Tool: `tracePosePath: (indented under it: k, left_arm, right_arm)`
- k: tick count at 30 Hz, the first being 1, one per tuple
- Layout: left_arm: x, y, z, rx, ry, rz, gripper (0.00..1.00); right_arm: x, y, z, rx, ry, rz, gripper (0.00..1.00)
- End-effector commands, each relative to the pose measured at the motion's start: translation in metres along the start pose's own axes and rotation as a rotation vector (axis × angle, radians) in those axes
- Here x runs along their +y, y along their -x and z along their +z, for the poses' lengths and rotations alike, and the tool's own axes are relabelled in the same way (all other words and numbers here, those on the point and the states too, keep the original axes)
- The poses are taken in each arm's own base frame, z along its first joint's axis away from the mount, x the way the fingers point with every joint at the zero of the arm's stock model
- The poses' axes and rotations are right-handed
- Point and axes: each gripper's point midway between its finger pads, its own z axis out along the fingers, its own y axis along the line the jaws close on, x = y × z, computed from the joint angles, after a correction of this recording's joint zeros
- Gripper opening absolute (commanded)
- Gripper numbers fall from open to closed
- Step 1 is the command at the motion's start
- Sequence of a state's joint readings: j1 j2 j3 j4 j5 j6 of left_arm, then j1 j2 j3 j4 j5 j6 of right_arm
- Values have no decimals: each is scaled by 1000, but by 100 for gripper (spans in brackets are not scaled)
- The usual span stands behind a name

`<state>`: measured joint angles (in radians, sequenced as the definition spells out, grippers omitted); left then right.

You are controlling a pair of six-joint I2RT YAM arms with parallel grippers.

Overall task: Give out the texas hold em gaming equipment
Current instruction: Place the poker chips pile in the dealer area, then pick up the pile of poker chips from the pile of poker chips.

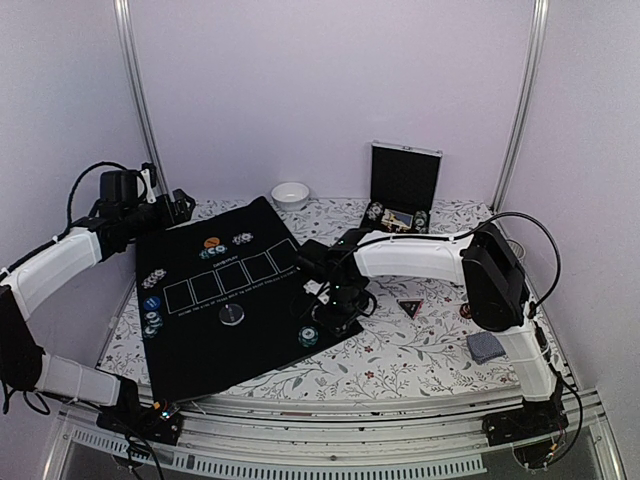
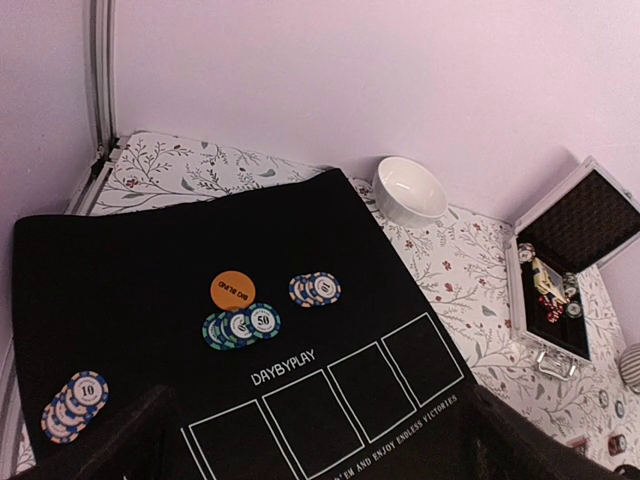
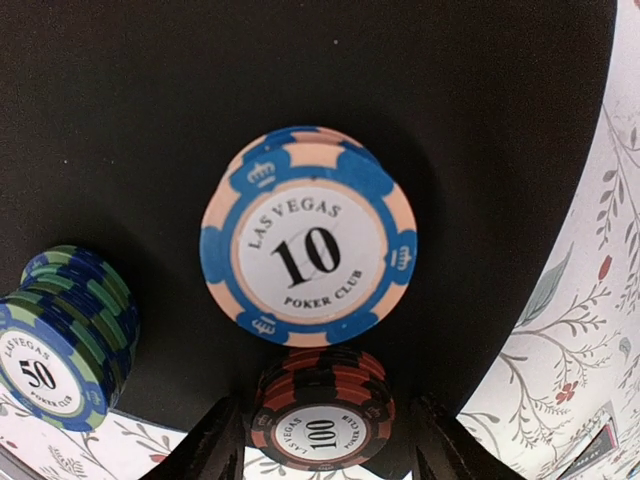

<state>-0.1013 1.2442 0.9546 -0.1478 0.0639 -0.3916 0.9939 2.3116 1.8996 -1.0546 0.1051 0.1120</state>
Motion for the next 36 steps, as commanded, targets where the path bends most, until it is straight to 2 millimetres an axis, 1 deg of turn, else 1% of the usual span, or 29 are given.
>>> tracePosePath:
  k: [1, 2, 4, 6, 7, 9, 11, 12, 13, 14, 16, 17, 18, 20, 21, 23, 25, 26, 27, 29, 31, 33, 36]
  left_arm:
    - [2, 2, 2, 3, 0, -7, 98]
    - [2, 2, 1, 3, -1, -8, 98]
    - [2, 1, 2, 5, 0, -8, 98]
    - [2, 1, 2, 4, 0, -9, 98]
    - [2, 2, 2, 4, -2, -10, 98]
    - [3, 2, 2, 4, -1, -10, 98]
    - [3, 2, 1, 3, -2, -9, 98]
    - [2, 2, 1, 3, -3, -11, 98]
    - [2, 3, 1, 3, -3, -12, 98]
    - [2, 3, 1, 3, -5, -12, 98]
    - [2, 3, 0, 2, -5, -12, 98]
    - [2, 4, 0, 0, -6, -12, 98]
    - [2, 4, 0, -1, -6, -12, 98]
    - [2, 4, -1, -2, -6, -13, 98]
    - [2, 4, -1, -3, -4, -13, 98]
    - [3, 5, -1, -5, -2, -13, 98]
    - [4, 5, -1, -5, -1, -14, 98]
    - [3, 5, -2, -6, -3, -11, 98]
    - [3, 5, -2, -6, -3, -12, 98]
    - [3, 5, -1, -5, -3, -11, 98]
    - [4, 5, -1, -4, -1, -12, 98]
    - [4, 5, -1, -5, 0, -13, 98]
    - [4, 5, -1, -5, 0, -13, 98]
  right_arm:
    - [0, 7, -4, -11, -16, -5, 61]
    - [0, 8, -8, -18, -13, -4, 64]
    - [-1, 14, -22, -55, -8, -1, 74]
    - [-5, 23, -46, -124, -13, 9, 92]
    - [-8, 27, -60, -162, -16, 14, 100]
    - [-18, 31, -90, -236, -16, 36, 99]
    - [-35, 27, -115, -287, -19, 77, 99]
    - [-47, 23, -124, -302, -22, 107, 99]
    - [-60, 17, -132, -318, -29, 142, 99]
    - [-76, 9, -136, -323, -41, 180, 99]
    - [-116, -14, -140, -316, -80, 291, 99]
    - [-141, -30, -138, -301, -100, 384, 99]
    - [-166, -50, -131, -262, -124, 470, 99]
    - [-215, -101, -107, -162, -153, 694, 99]
    - [-228, -119, -98, -147, -159, 750, 99]
    - [-247, -150, -85, -131, -169, 836, 99]
    - [-257, -172, -72, -122, -162, 899, 99]
    - [-258, -182, -65, -110, -158, 920, 99]
    - [-260, -190, -58, -100, -154, 937, 99]
    - [-257, -200, -43, -69, -139, 945, 99]
    - [-250, -201, -32, -51, -106, 942, 99]
    - [-246, -200, -25, -51, -85, 939, 100]
    - [-247, -204, -16, -27, -100, 938, 97]
